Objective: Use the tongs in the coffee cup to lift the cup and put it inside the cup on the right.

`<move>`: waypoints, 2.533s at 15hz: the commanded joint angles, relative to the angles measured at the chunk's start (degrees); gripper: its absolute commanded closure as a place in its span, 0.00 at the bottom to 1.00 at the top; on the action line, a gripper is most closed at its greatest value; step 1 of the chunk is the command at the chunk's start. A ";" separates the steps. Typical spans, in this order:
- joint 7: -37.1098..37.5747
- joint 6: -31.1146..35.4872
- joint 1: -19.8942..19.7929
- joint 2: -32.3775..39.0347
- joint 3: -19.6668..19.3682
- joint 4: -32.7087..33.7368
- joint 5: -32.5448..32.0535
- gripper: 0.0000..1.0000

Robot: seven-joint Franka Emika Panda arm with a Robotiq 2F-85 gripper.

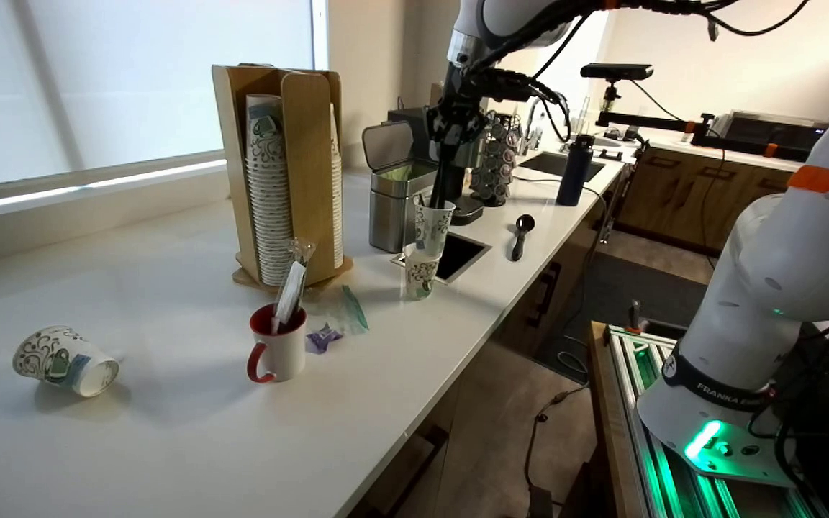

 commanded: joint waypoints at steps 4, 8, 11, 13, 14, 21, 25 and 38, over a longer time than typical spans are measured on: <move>2.88 -1.31 1.00 1.00 -1.04 1.66 -1.55 0.93; 3.53 -1.56 1.21 1.29 -0.98 1.89 -1.91 0.93; 4.77 -1.17 1.16 1.62 -0.88 1.91 -2.89 0.93; 5.40 -1.14 1.35 2.01 -0.87 2.07 -3.31 0.93; 5.71 -1.00 1.53 2.33 -0.82 2.23 -3.43 0.93; 7.13 -1.41 3.09 4.55 -0.68 3.66 -4.49 0.93; 12.70 -1.34 3.45 5.54 -0.49 3.50 -9.48 0.93; 12.32 -0.40 6.04 6.51 -1.13 2.96 -9.25 0.93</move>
